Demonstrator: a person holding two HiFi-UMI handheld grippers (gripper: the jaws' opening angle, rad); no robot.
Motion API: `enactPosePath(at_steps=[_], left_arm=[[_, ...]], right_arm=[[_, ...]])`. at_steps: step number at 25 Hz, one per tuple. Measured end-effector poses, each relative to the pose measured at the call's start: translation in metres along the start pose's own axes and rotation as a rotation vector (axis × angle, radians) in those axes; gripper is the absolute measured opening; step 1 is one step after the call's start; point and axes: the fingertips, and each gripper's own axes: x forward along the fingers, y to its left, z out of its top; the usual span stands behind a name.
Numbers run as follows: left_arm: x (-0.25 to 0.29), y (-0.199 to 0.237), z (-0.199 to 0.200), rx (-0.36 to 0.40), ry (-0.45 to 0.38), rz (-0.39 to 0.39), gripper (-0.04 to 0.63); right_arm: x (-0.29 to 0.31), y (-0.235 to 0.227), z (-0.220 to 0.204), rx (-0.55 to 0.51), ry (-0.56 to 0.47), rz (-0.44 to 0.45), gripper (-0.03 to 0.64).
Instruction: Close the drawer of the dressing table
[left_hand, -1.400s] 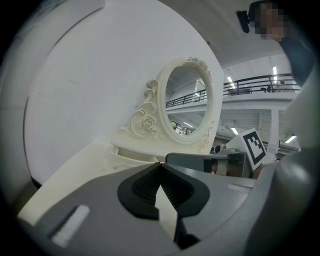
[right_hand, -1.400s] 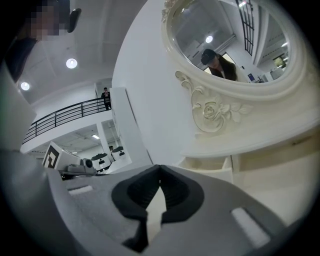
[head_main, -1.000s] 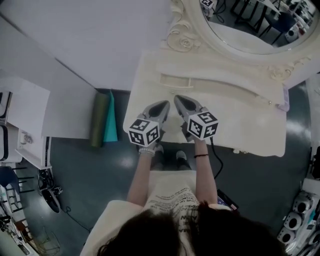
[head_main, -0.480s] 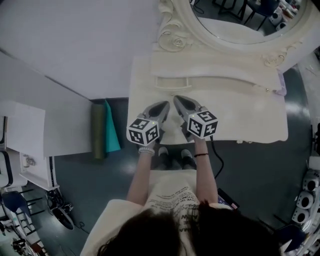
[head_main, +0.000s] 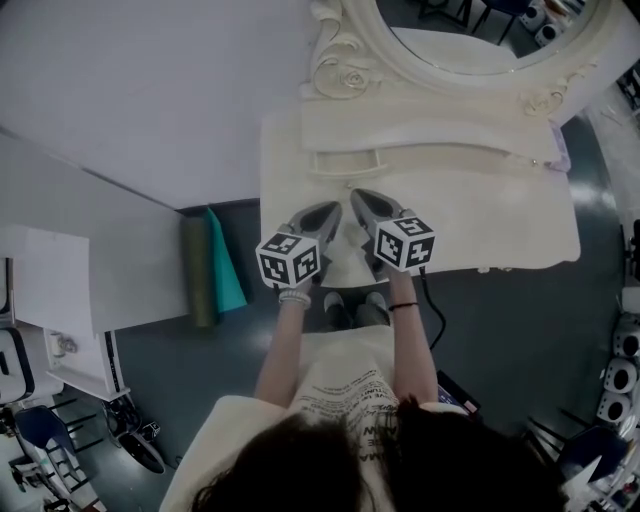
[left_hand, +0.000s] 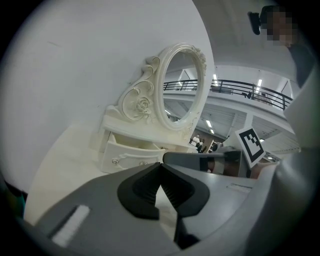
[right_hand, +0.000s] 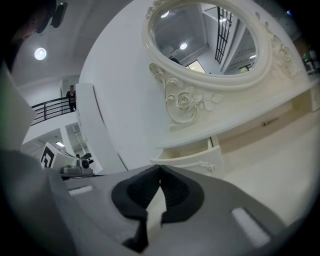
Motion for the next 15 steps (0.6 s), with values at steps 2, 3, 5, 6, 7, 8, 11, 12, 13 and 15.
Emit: enactPosePath(at_steps=[2,3,5,6,7,8,11,12,13,15], left_arm=[[0.001,0.002,-0.001,-0.007,0.006,0.001,0.002],[0.002,0.003,-0.001,-0.011,0.006,0.004,0.002],[0.004,0.004,0.0,-0.02,0.007,0.007,0.003],[0.006,0.004,0.001,-0.022,0.007,0.006,0.002],[0.007,0.005,0.001,-0.024,0.008,0.006,0.003],[0.008,0.005,0.002,-0.028,0.008,0.006,0.002],[0.011,0.009,0.002,-0.043,0.004,0.013,0.003],[0.012,0.009,0.002,-0.047,0.005,0.014,0.002],[0.013,0.009,0.001,-0.05,0.007,0.016,0.003],[0.015,0.01,-0.002,-0.057,0.011,0.019,0.002]], right_arm=[[0.002,-0.003,-0.001,0.008,0.013,-0.016,0.003],[0.004,-0.004,-0.001,0.01,0.023,-0.021,0.003],[0.009,-0.008,-0.002,0.017,0.047,-0.033,0.003],[0.011,-0.01,-0.003,0.022,0.058,-0.039,0.005],[0.013,-0.013,-0.003,0.031,0.069,-0.045,0.005],[0.015,-0.015,-0.005,0.041,0.081,-0.05,0.013],[0.02,-0.02,-0.009,0.054,0.117,-0.069,0.026],[0.021,-0.022,-0.01,0.058,0.126,-0.075,0.029],[0.022,-0.024,-0.011,0.065,0.134,-0.08,0.035],[0.022,-0.028,-0.014,0.08,0.147,-0.083,0.048]])
